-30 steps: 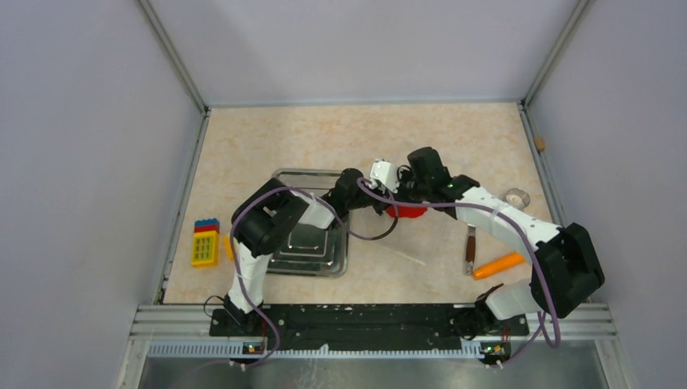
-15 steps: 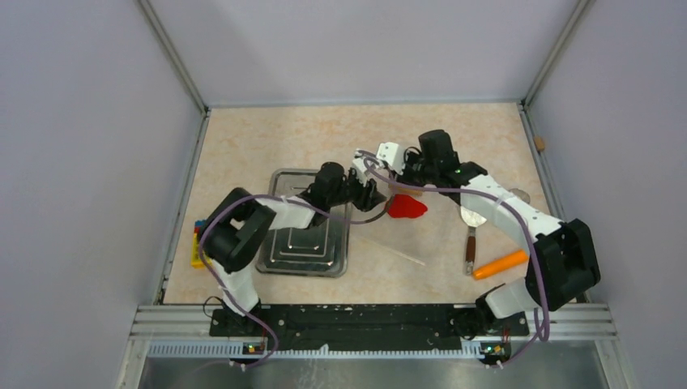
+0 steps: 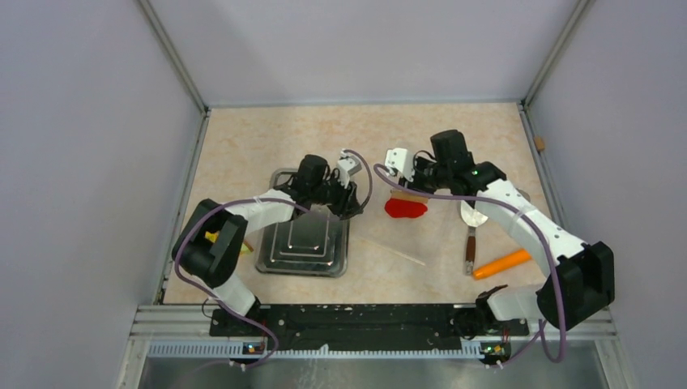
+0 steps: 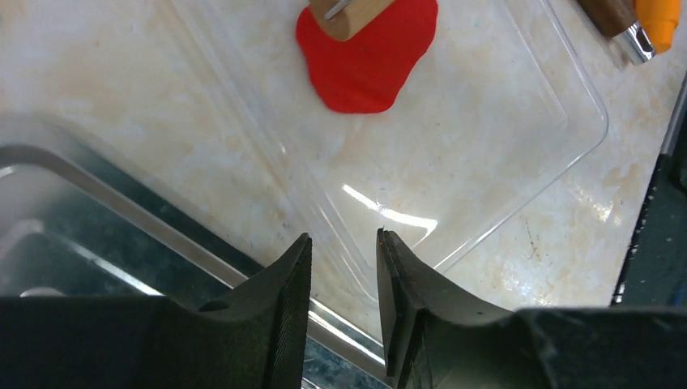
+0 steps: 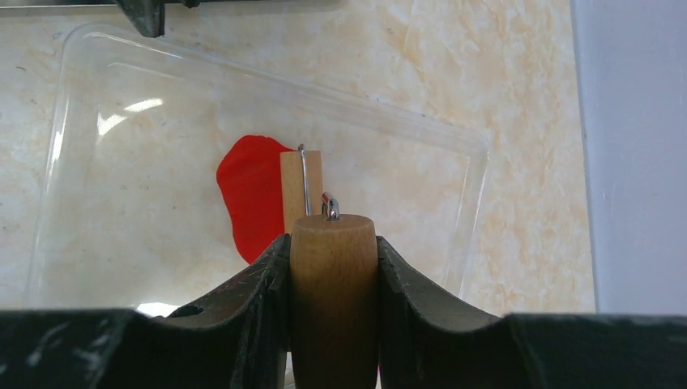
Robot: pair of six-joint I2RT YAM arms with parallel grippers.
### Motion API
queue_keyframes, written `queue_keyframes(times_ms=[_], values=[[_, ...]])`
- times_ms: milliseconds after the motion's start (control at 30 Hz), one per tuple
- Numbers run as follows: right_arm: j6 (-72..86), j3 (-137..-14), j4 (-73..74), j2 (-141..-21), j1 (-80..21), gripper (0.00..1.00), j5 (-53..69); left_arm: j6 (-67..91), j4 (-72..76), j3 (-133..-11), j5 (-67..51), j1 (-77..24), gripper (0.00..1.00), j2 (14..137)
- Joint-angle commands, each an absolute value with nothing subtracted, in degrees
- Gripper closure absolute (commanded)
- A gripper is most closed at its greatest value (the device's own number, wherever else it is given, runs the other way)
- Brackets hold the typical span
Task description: Roll out the dumpling wrappers from the dough
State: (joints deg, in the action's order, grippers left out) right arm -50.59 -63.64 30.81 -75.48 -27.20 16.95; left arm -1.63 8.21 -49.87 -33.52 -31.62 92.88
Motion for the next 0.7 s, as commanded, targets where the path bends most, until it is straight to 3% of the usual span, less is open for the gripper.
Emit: queue_keyframes(times_ms=[0,133,300,667], values=[[-52.03,-64.41,27.95,-75.29,-26.98,1.00,20.74,4.99,2.35,-53.94,-36.67,-29.52,0.60,95.06],[-52.58,-64.47,25.58,-77.35,-27.03,1.00,21.10,7.27,5.43,-54.04,-34.87,-29.35,0.53,96.35],[-52.80,-65.94,25.60,-80.62,-28.06,1.00,22.04,11.42,7.61,-57.16,-35.09,-29.28,0.52,100.80],[-54.66,-65.02,43.70,-82.06,-30.80,1.00,26.83,18.58,10.20,-60.33,-28.22,-28.88,0.52,106.67]])
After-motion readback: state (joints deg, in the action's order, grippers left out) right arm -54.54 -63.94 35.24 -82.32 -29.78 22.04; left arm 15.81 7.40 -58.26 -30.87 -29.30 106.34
